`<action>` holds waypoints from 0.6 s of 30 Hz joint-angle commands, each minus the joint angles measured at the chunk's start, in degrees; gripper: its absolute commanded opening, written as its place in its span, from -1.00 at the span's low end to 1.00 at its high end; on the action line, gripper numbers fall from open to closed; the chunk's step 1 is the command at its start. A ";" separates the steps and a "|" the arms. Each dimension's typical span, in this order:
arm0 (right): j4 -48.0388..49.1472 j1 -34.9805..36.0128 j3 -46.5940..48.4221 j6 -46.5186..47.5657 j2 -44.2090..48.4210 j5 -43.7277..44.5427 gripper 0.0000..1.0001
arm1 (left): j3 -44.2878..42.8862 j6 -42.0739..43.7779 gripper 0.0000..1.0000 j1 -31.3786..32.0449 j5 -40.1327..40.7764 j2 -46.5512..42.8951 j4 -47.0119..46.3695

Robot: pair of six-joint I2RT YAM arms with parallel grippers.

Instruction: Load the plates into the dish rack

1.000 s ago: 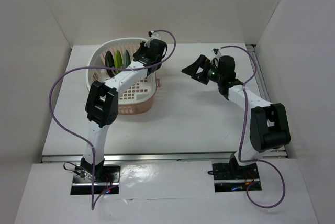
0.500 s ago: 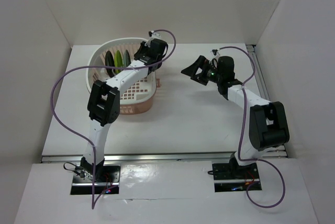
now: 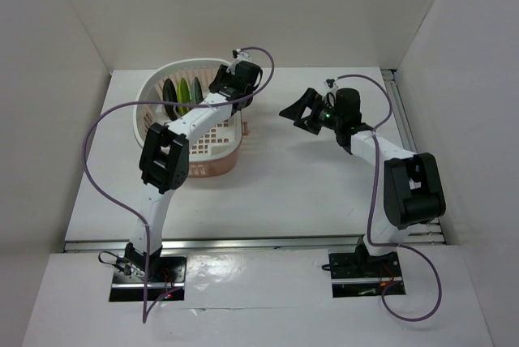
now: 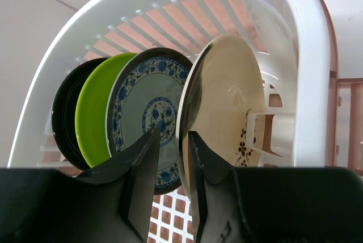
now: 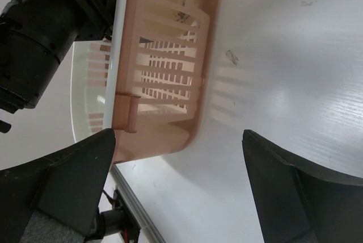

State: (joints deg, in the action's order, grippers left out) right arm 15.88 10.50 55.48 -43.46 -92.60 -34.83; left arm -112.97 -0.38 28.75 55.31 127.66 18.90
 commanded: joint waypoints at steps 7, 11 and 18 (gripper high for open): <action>5.04 0.40 1.29 -0.39 -1.27 -1.47 1.00 | -4.97 -1.73 -0.02 0.08 -0.99 -1.26 0.26; 5.57 0.40 1.90 -0.39 -1.80 -2.00 1.00 | -6.39 -2.95 0.02 0.08 -2.39 -2.67 2.19; -7.41 0.40 8.75 7.93 -2.32 6.25 1.00 | -8.23 -11.12 0.44 0.08 -14.67 -9.69 10.71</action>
State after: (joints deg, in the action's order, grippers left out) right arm 13.69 10.50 57.71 -41.47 -95.09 -33.43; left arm -117.75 -5.10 28.75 47.97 125.19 25.26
